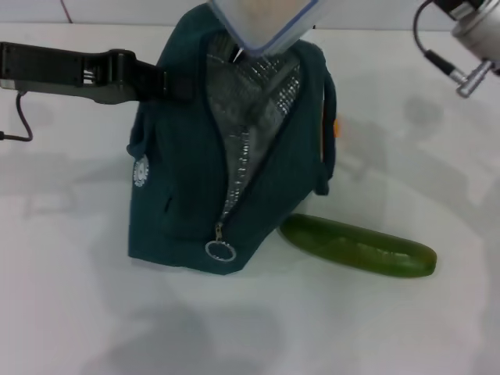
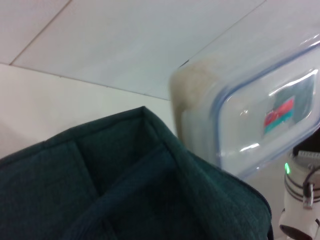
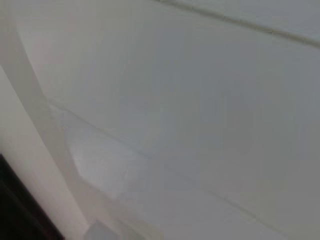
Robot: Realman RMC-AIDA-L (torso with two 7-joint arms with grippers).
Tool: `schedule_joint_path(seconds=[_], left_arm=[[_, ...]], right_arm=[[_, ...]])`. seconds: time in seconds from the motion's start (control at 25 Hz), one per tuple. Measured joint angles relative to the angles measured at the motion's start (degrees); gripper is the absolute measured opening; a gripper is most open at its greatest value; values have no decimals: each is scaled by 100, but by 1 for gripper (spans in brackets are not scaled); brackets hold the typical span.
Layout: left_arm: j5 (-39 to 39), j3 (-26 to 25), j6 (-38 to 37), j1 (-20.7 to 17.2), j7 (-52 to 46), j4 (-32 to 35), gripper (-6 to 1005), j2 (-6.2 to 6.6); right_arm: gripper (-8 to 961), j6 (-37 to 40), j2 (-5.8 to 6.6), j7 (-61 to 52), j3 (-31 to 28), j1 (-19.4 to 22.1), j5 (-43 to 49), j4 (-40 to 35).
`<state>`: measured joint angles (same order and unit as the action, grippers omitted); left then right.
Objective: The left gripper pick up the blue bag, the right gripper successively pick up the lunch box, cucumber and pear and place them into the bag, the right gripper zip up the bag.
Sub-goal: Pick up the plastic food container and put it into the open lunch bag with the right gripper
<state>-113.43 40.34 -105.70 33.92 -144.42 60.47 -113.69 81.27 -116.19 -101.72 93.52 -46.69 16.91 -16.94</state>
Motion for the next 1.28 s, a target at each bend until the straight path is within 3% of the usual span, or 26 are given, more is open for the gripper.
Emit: schedule_joint_path(seconds=[0.92, 1.28], left_arm=[[62, 4, 122, -15, 133, -273, 42, 6], [20, 1, 121, -18, 230, -379, 42, 6]], right_arm=[[195, -902, -1, 30, 1634, 482, -195, -235], [212, -1244, 0, 315, 1816, 481, -186, -420]])
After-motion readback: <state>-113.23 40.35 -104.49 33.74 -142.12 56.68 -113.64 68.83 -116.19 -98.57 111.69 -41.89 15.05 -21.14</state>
